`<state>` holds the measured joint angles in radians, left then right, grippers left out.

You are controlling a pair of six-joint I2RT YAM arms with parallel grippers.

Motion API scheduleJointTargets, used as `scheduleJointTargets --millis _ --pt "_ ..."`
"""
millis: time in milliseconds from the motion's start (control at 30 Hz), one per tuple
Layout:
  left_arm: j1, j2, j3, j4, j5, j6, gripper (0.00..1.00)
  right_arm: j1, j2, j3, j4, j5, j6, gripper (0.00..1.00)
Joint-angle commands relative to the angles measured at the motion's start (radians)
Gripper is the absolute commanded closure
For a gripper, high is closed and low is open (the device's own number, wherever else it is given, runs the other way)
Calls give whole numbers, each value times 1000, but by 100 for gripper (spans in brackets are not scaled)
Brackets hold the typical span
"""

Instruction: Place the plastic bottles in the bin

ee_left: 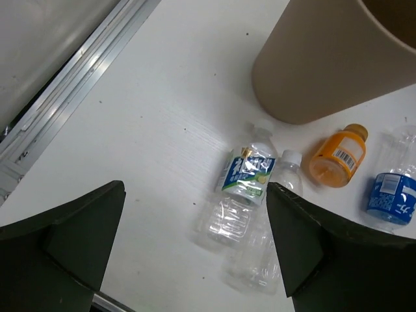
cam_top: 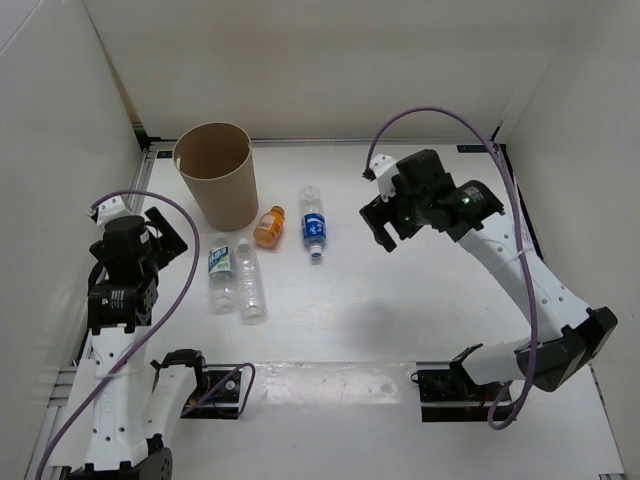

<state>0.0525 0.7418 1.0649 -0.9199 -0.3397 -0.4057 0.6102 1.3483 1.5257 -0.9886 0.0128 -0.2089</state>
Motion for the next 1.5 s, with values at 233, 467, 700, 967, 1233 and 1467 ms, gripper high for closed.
scheduleJointTargets --millis 233,467,700,967,1233,1467 --pt "9 -13 -60 -91 25 -22 0 166 268 89 137 273 -149 10" --pt "10 62 -36 -73 56 -27 0 -30 633 552 15 -124 -92 10" --pt "7 120 -11 -128 77 4 0 -64 896 783 -13 -223 -40 10" --pt "7 134 -28 -163 114 -1 0 -38 1018 864 7 -392 46 10" --pt "9 151 -19 -214 113 11 0 -1 1103 850 8 -243 82 10" --pt "-2 156 -22 -220 96 25 0 33 1155 844 -27 -156 43 18"
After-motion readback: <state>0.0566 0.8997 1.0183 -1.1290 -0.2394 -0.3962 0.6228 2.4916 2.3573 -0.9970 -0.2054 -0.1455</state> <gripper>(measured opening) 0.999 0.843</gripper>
